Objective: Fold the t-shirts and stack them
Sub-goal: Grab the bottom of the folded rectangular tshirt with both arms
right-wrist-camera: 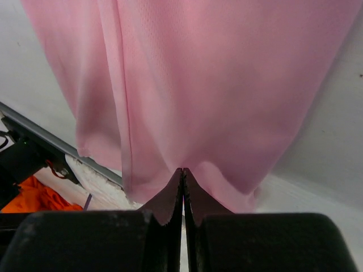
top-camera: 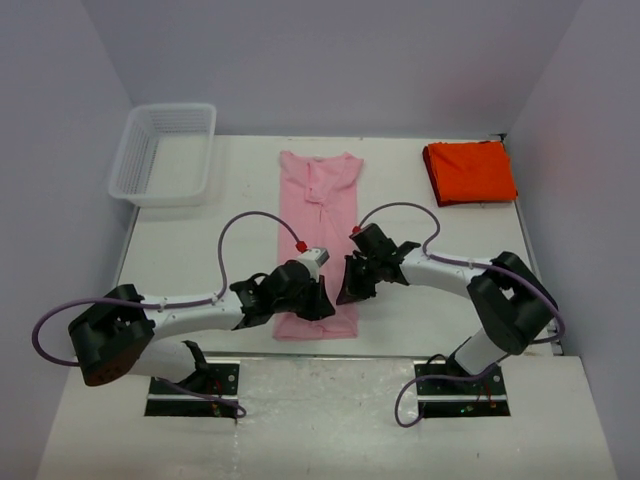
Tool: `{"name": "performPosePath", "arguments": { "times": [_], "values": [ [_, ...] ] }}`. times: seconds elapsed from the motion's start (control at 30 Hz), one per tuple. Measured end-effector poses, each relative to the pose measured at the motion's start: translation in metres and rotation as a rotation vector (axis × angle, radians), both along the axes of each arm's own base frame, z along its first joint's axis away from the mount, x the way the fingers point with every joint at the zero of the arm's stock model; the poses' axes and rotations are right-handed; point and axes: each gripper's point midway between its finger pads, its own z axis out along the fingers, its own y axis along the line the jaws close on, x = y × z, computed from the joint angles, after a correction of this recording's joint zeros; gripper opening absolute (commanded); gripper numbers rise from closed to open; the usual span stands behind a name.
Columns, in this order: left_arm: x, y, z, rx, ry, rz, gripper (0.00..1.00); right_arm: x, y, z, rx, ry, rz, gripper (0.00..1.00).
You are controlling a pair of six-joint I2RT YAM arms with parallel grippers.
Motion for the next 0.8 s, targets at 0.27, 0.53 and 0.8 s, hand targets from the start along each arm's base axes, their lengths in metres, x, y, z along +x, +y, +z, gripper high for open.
{"name": "performPosePath", "arguments": {
  "times": [0.27,0.53,0.8],
  "values": [
    [-0.003,0.009,-0.020,0.055,0.025,0.011,0.00,-0.007,0.009,-0.007,0.037,0.054,0.034,0.00],
    [-0.011,0.035,-0.052,0.196,0.089,0.046,0.00,-0.007,0.005,-0.016,0.005,0.072,0.010,0.00],
    [-0.019,0.049,-0.052,0.194,0.100,0.074,0.00,-0.004,-0.006,-0.029,-0.074,0.097,-0.082,0.00]
  ]
}}
